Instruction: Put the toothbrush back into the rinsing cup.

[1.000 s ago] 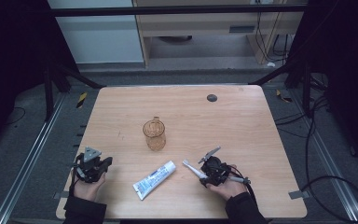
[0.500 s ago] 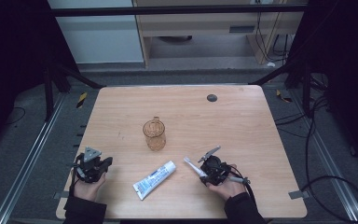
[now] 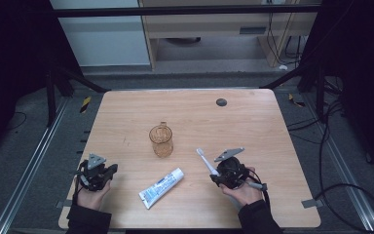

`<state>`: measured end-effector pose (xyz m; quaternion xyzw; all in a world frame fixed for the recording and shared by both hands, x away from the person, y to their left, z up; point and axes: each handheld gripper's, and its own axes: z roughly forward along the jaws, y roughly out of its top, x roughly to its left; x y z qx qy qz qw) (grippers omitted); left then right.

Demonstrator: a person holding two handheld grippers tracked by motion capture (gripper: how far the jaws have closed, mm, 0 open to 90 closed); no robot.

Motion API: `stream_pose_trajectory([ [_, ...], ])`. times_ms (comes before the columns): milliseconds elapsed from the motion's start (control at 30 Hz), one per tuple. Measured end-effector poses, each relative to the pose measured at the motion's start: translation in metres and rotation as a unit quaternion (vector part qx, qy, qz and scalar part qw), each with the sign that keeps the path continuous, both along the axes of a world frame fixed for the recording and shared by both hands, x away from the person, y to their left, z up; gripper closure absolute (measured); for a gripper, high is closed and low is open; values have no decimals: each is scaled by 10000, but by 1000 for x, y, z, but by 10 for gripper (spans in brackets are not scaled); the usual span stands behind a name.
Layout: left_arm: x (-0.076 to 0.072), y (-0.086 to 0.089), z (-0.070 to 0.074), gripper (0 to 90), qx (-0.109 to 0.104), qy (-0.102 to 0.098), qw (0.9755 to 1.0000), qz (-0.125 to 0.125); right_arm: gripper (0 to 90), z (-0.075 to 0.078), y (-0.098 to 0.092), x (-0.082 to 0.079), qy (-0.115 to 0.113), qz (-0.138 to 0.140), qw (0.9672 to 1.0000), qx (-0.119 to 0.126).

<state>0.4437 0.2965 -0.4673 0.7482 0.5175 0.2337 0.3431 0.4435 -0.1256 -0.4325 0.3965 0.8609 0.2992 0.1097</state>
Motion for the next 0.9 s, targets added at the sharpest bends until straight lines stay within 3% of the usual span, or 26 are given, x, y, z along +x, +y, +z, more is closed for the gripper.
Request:
stream_pose_trajectory([
  [267, 0, 0, 0, 895, 3, 3, 10000, -6, 680, 16, -7, -1, -308, -104, 9991, 267],
  [500, 0, 0, 0, 895, 1, -12, 10000, 5, 680, 33, -11, 0, -742, -291, 9948, 636],
  [733, 0, 0, 0, 895, 0, -13, 10000, 12, 679, 47, -11, 2, -1265, -543, 9849, 1052],
  [900, 0, 0, 0, 895, 3, -27, 10000, 20, 679, 55, -8, 4, -1644, -781, 9737, 1371],
])
